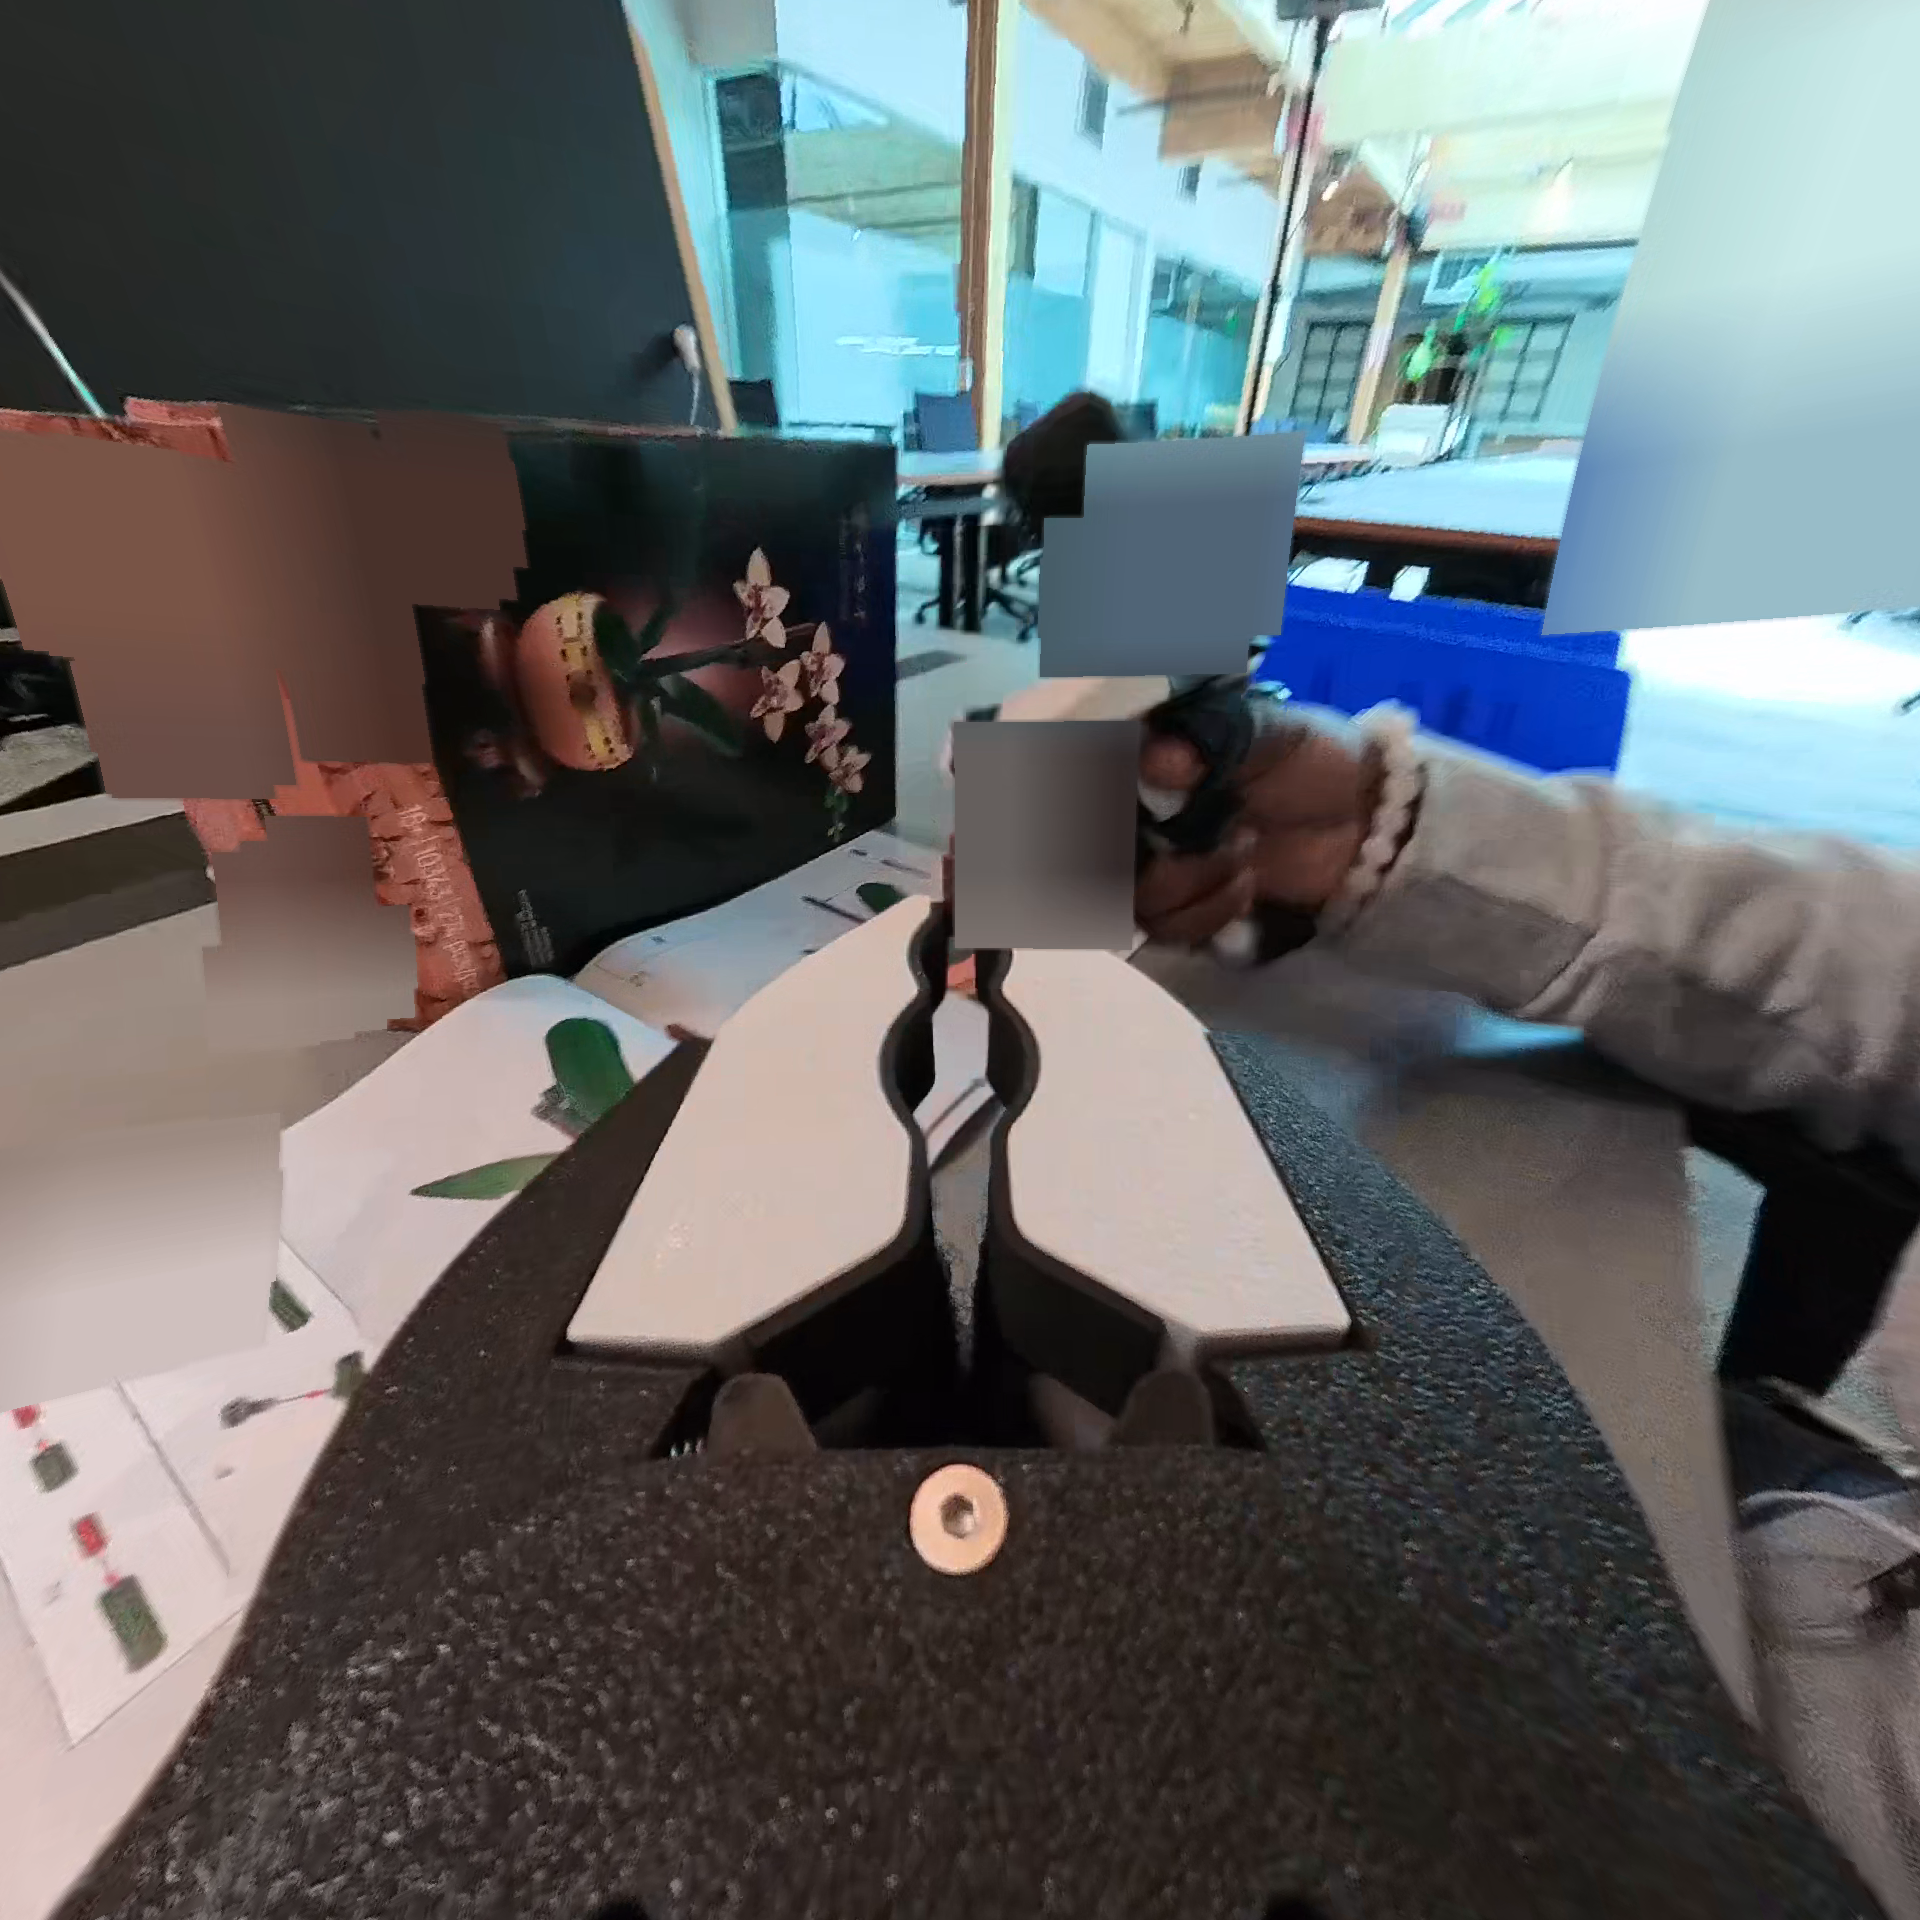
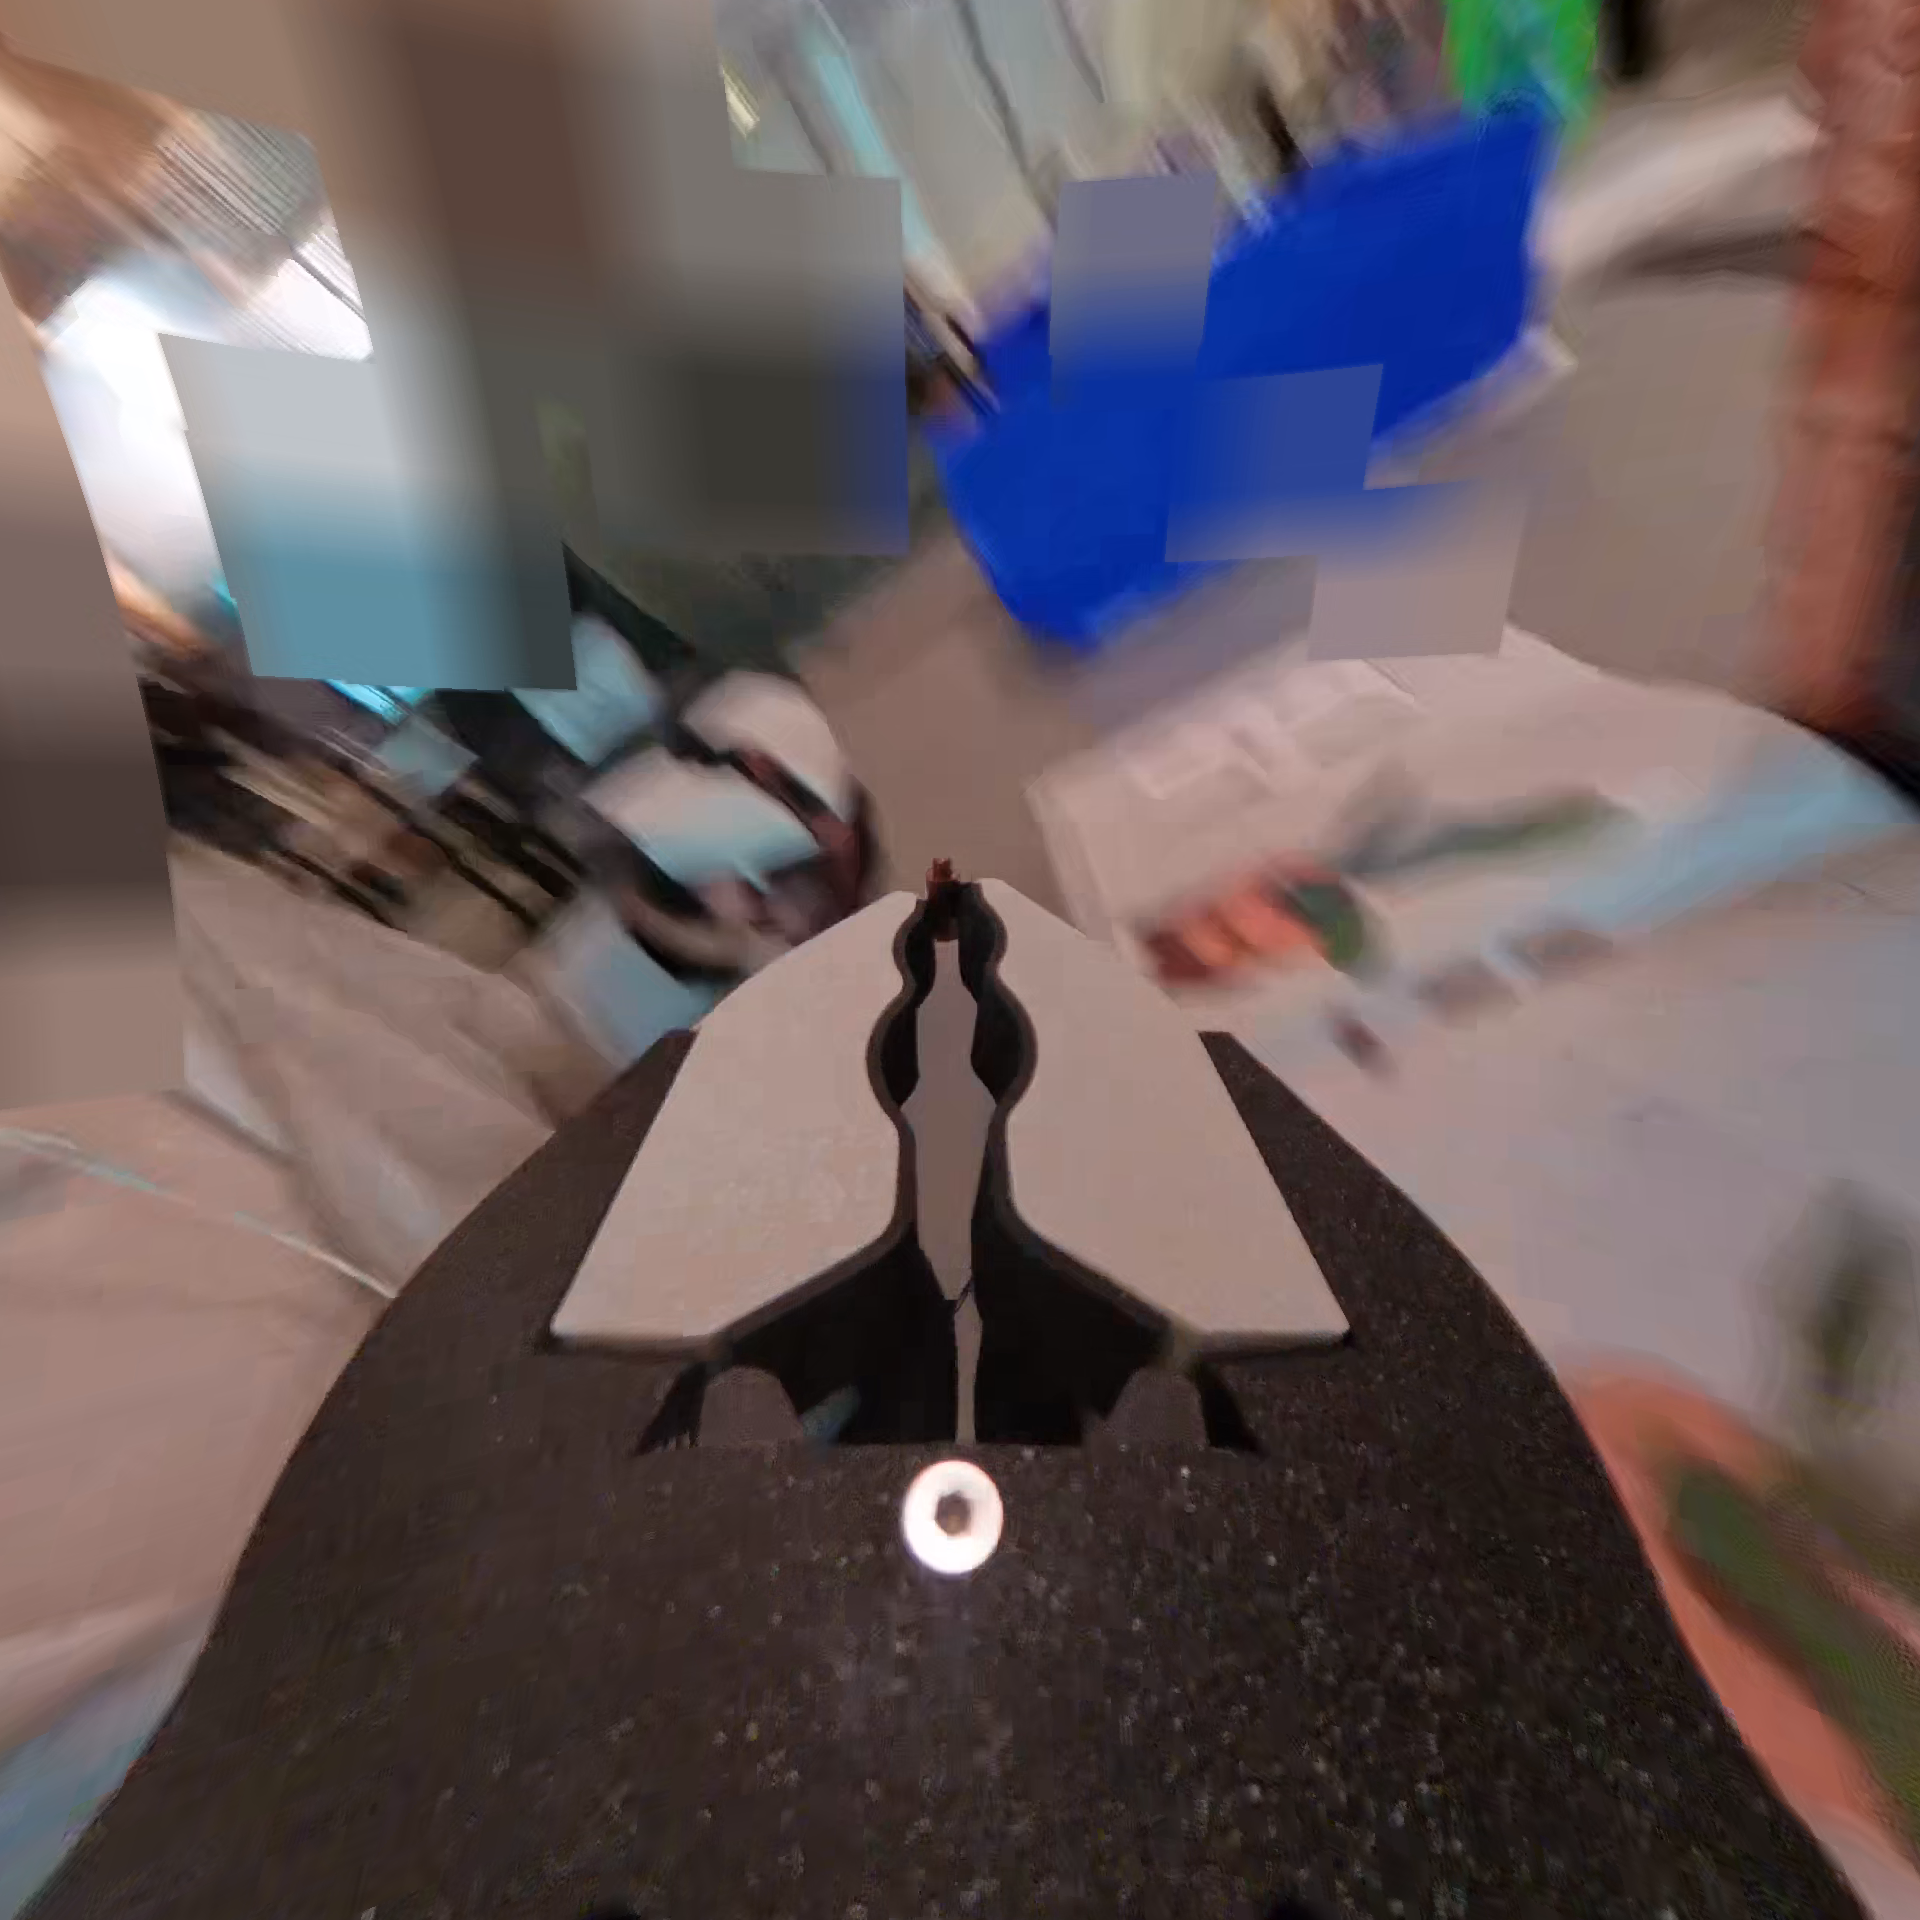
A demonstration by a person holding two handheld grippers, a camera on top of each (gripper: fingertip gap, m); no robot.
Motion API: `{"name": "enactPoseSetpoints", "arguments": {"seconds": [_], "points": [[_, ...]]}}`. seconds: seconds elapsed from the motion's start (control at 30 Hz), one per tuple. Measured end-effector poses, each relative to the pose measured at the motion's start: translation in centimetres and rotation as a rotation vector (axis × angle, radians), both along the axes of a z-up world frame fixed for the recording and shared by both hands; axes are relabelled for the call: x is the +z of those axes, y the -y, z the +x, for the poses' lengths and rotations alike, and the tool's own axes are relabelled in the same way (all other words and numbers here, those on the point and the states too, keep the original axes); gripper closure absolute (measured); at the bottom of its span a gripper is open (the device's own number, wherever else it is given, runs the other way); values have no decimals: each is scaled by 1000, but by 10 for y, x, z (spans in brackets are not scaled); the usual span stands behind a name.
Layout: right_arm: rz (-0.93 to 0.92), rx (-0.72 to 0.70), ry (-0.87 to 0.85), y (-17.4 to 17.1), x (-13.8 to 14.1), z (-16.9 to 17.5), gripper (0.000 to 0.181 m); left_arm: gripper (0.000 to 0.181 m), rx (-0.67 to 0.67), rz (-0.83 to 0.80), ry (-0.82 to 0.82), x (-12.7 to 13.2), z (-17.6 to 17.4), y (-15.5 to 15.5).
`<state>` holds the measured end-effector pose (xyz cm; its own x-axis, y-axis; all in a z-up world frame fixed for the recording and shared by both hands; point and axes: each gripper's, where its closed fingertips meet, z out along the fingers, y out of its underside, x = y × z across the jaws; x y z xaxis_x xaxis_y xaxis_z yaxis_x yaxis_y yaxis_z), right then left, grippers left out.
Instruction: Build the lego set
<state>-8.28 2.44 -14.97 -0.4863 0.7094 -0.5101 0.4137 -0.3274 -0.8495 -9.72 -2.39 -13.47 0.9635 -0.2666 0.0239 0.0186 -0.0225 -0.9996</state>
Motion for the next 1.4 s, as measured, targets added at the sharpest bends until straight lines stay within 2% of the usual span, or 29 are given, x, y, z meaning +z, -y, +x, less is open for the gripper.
{"name": "enactPoseSetpoints", "arguments": {"seconds": [0.07, 0.13, 0.27, 0.33, 0.43, 0.57, 0.9, 1.13, 1.27, 1.33, 1.4], "points": [[384, -78, 262, -37, -42, 15, 177, 177, 21, -26, -11, -10, -6, -3], [677, -41, 449, -57, -61, 26, 177, 178, 22, -38, 13, -16, -11, -4], [987, 148, 654, -61, -80, 23, 177, 178, 16, -26, 34, -15, -15, 0], [1069, 209, 739, -61, -94, 20, 177, 178, 1, -31, 47, -16, -14, 2], [1096, 254, 773, -59, -109, 16, 177, 178, -17, -17, 67, -14, -12, 5], [1105, 250, 747, -60, -109, 12, 177, 178, -50, -24, 84, -15, -7, 7], [1090, 430, 873, -59, -109, 12, 174, 178, -74, -34, 79, -17, -2, 8], [1066, 411, 871, -60, -109, 11, 176, 178, -87, -48, 76, -19, 1, 8], [1087, 371, 762, -55, -106, 3, 177, 178, -83, -51, 73, -20, 1, 7], [1088, 337, 666, -49, -94, -11, 177, 178, -78, -51, 75, -20, 0, 7], [1172, 353, 568, -49, -80, -26, 177, 178, -77, -52, 75, -20, 0, 7]]}}
